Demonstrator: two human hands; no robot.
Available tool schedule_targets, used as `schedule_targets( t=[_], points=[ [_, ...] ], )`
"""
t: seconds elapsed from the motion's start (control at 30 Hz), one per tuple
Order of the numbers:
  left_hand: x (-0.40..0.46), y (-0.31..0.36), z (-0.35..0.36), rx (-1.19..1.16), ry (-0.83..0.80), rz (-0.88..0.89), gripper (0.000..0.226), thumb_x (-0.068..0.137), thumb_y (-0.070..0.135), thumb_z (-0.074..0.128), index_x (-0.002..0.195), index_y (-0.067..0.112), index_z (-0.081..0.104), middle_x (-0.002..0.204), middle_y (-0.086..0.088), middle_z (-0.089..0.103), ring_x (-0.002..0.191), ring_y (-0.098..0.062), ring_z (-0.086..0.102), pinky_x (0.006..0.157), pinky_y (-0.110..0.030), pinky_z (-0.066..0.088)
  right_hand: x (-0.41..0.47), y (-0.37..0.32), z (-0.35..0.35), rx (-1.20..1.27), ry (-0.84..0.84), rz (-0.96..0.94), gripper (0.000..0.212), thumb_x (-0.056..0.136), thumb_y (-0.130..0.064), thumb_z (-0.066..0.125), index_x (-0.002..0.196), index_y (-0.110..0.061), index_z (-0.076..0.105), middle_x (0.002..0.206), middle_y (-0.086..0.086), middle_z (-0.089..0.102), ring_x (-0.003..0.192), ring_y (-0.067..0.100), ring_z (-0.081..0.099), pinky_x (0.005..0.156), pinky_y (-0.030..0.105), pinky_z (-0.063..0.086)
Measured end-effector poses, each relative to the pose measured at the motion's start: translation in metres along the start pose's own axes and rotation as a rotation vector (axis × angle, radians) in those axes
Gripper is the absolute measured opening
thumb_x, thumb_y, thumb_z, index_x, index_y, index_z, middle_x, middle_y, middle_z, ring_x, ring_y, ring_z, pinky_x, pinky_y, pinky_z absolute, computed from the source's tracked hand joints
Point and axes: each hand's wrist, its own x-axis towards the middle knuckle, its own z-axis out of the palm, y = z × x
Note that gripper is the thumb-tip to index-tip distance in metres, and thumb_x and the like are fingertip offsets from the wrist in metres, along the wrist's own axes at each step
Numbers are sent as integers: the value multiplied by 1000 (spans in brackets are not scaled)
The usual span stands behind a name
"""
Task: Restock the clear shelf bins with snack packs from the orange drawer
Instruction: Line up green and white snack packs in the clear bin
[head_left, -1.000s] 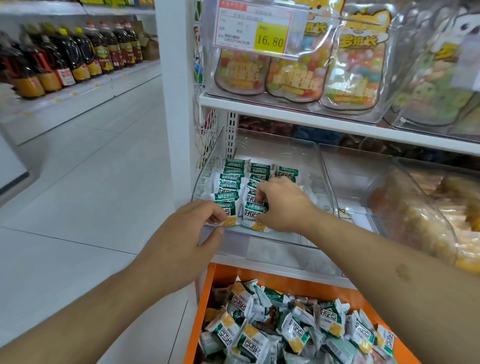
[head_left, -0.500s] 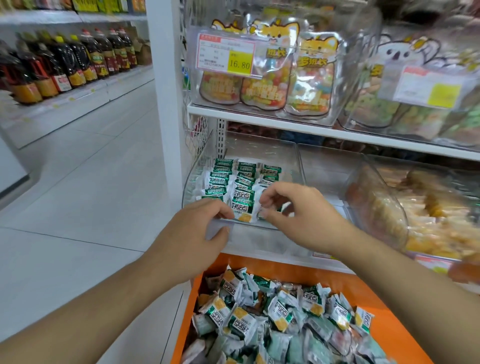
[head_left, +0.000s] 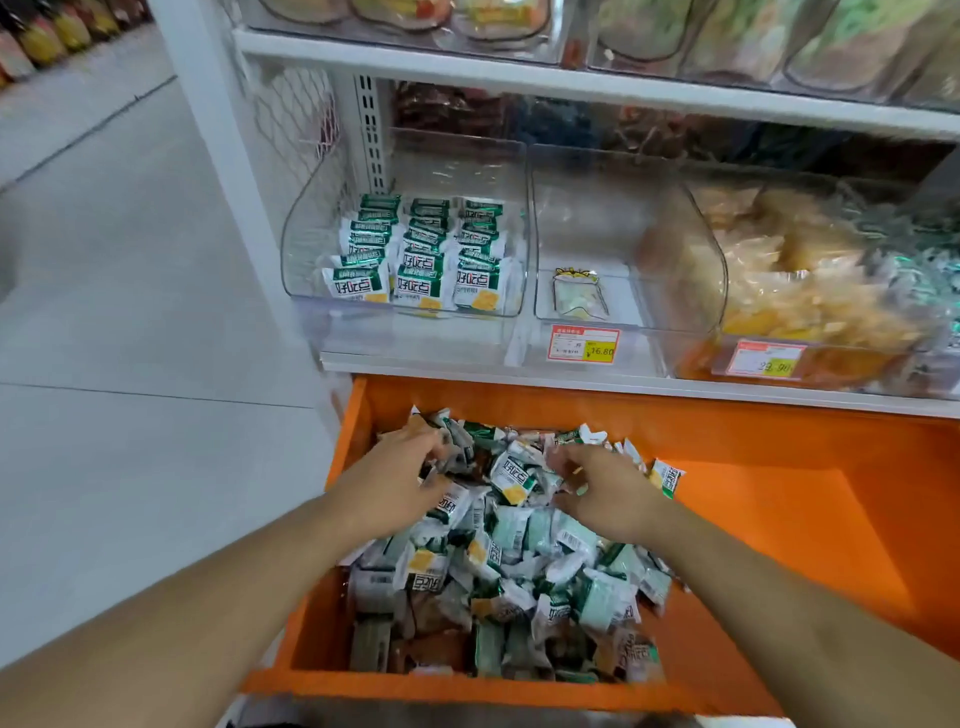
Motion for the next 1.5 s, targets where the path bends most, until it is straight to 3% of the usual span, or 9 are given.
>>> schedule_targets(
  t=[0.13, 0.33, 0.5, 0.77, 0.97, 1.07, 1.3, 1.4, 1.5],
  points=[
    [36, -23, 27, 14, 32, -131, 70, 97, 32, 69, 159, 24, 36, 164, -1, 30, 149, -22, 37, 123, -40, 35, 27, 25, 19, -5, 4, 104, 64, 95, -28, 73, 152, -20, 45, 149, 7, 48, 135, 28, 50, 109, 35, 44],
    [91, -42, 55, -5, -12, -211, 97, 94, 7, 67, 167, 37, 10, 175, 2, 0, 161, -29, 10, 129, -42, 23, 89, 39, 50, -181, 111, 95, 72, 86, -38, 74, 149, -26, 42, 147, 5, 46, 138, 35, 39, 117, 49, 36],
    [109, -57, 67, 89, 33, -190, 86, 92, 15, 74, 163, 34, 29, 158, 0, 33, 143, -31, 37, 121, -39, 34, 109, 51, 62, -256, 64, 180, 84, 85, -35, 77, 157, -34, 35, 160, 3, 39, 148, 35, 26, 123, 56, 30],
    [102, -50, 68, 10, 108, -293, 89, 78, 25, 91, 151, 19, 41, 149, -9, 27, 135, -32, 46, 117, -38, 40, 100, 61, 64, -75, 138, 150, 80, 80, -13, 81, 152, -16, 45, 126, 8, 64, 125, 33, 50, 103, 43, 50],
    [70, -23, 56, -8, 24, -281, 77, 72, 50, 90, 136, 22, 59, 126, -3, 61, 119, -22, 57, 101, -38, 53, 69, 43, 45, 81, 153, 26, 67, 78, -26, 90, 140, -25, 63, 135, 3, 55, 130, 23, 49, 104, 27, 41],
    [48, 10, 37, -144, -96, -230, 68, 69, 57, 90, 122, 36, 54, 99, 6, 71, 82, -9, 69, 76, -36, 61, 46, 14, 23, 163, 118, -63, 60, 76, -31, 93, 127, -38, 60, 123, -11, 56, 116, 12, 55, 92, 25, 45],
    [-5, 75, -36, -276, -75, -142, 66, 56, 72, 91, 107, 42, 62, 109, 14, 65, 88, -7, 67, 68, -31, 57, -34, -53, -70, 311, 44, -175, 51, 73, -39, 95, 111, -40, 60, 96, -10, 66, 69, 4, 56, 63, 26, 50],
    [-30, 93, -71, -405, -52, -144, 60, 66, 76, 81, 110, 40, 62, 98, 3, 72, 68, -11, 66, 63, -27, 53, -73, -69, -103, 416, 89, -218, 44, 79, -36, 92, 112, -40, 62, 96, -4, 66, 68, 4, 56, 65, 26, 50],
    [-48, 104, -93, -690, -93, -167, 64, 71, 74, 78, 115, 28, 70, 111, -8, 75, 76, -29, 72, 75, -36, 54, -102, -77, -115, 456, 131, -244, 37, 83, -47, 85, 112, -50, 61, 114, 4, 64, 97, 17, 66, 86, 40, 54]
  ],
)
